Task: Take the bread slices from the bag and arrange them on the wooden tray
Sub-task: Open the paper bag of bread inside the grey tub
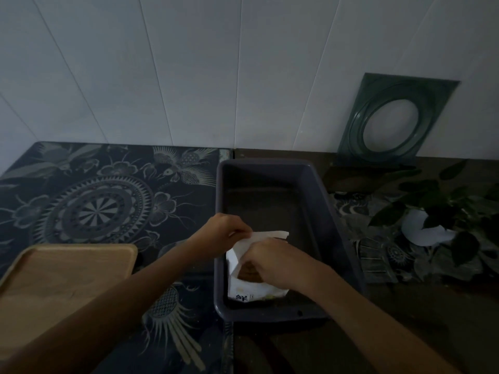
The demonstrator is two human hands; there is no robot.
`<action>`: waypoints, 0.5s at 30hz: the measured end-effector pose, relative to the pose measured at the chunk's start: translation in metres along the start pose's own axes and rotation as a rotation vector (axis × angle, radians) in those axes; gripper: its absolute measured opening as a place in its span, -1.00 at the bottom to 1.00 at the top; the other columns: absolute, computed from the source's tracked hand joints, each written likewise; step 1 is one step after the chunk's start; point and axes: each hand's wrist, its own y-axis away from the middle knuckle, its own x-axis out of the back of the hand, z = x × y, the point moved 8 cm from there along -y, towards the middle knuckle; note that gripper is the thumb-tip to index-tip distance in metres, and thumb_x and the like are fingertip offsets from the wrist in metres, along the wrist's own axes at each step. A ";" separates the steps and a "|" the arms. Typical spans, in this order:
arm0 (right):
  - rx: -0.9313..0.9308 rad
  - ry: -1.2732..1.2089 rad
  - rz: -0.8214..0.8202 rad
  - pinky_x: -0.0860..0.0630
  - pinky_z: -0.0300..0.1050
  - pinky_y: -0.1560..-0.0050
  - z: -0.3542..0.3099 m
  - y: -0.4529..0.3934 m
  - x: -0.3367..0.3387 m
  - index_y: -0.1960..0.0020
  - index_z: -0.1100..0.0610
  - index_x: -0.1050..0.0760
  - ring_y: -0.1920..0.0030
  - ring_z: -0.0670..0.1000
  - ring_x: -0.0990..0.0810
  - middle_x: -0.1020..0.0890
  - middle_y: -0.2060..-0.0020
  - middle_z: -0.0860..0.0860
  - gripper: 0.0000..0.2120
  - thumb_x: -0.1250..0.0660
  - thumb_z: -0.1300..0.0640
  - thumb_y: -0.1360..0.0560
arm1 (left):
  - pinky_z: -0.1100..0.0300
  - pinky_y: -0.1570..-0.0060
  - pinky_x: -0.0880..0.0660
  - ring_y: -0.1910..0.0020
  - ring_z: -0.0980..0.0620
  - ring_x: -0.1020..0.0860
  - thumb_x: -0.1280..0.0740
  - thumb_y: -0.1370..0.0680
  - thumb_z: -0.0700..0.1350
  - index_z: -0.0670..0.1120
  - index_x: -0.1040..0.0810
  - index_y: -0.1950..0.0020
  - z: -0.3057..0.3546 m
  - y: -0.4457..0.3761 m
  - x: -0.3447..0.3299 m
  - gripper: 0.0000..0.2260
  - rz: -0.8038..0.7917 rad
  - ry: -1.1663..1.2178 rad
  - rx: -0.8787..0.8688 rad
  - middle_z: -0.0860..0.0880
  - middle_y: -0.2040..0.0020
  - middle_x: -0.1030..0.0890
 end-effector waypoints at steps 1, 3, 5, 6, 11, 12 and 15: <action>-0.023 0.016 -0.038 -0.56 -0.06 0.13 -0.001 -0.008 -0.003 -0.30 0.05 -0.61 0.09 0.04 -0.60 -0.66 -0.10 0.07 -0.63 -0.26 0.33 -0.59 | 0.28 -0.02 -0.54 0.04 0.06 -0.68 -0.41 -0.58 -0.19 -0.13 -0.74 -0.08 -0.002 0.000 0.001 -0.86 -0.003 0.009 0.020 -0.05 -0.01 -0.75; -0.062 0.046 -0.057 -0.37 -0.16 0.33 -0.002 -0.018 -0.007 -0.21 0.18 -0.60 0.22 0.02 -0.51 -0.64 0.02 0.11 -0.72 -0.25 0.37 -0.57 | 0.31 -0.05 -0.51 0.00 0.05 -0.69 -0.41 -0.58 -0.18 -0.13 -0.74 -0.09 -0.006 0.001 0.003 -0.85 0.004 0.022 0.051 -0.05 -0.04 -0.75; -0.106 0.034 0.006 -0.32 -0.18 0.32 0.000 -0.019 -0.006 -0.20 0.20 -0.54 0.21 0.01 -0.49 -0.64 0.02 0.11 -0.81 -0.29 0.29 -0.60 | 0.32 -0.07 -0.50 -0.02 0.05 -0.69 -0.41 -0.58 -0.18 -0.13 -0.73 -0.11 -0.009 0.001 0.004 -0.85 0.006 0.027 0.070 -0.05 -0.05 -0.75; -0.130 -0.002 0.034 -0.36 -0.17 0.25 0.002 -0.019 -0.006 -0.25 0.20 -0.49 0.17 0.01 -0.51 -0.63 -0.01 0.11 -0.78 -0.30 0.22 -0.61 | 0.33 -0.07 -0.50 -0.03 0.05 -0.69 -0.40 -0.58 -0.17 -0.12 -0.73 -0.11 -0.011 0.001 0.004 -0.84 0.003 0.025 0.077 -0.04 -0.06 -0.75; -0.301 -0.036 -0.061 -0.50 -0.05 -0.08 0.018 -0.014 -0.022 -0.39 0.21 -0.34 -0.07 0.12 -0.56 -0.55 -0.13 0.12 -0.42 -0.48 0.02 -0.50 | 0.52 0.01 -0.48 0.07 0.25 -0.65 -0.42 -0.57 -0.18 -0.06 -0.72 -0.10 -0.018 -0.001 0.000 -0.85 0.018 0.147 0.155 0.04 0.01 -0.75; -0.331 -0.045 -0.075 -0.50 -0.03 -0.12 0.021 -0.015 -0.024 -0.40 0.19 -0.33 -0.11 0.12 -0.55 -0.54 -0.19 0.12 -0.38 -0.51 -0.01 -0.48 | 0.51 0.02 -0.50 0.09 0.29 -0.65 -0.43 -0.56 -0.18 -0.04 -0.72 -0.09 -0.022 -0.001 -0.001 -0.85 0.022 0.191 0.192 0.07 0.02 -0.75; -0.394 -0.048 -0.210 -0.46 -0.01 -0.20 0.025 -0.016 -0.042 -0.54 0.13 -0.23 -0.25 0.13 -0.52 -0.49 -0.34 0.12 -0.34 -0.42 -0.04 -0.57 | 0.40 0.01 -0.58 0.06 0.33 -0.67 -0.45 -0.53 -0.17 0.02 -0.70 -0.10 -0.036 0.001 -0.005 -0.82 0.012 0.312 0.302 0.13 0.06 -0.73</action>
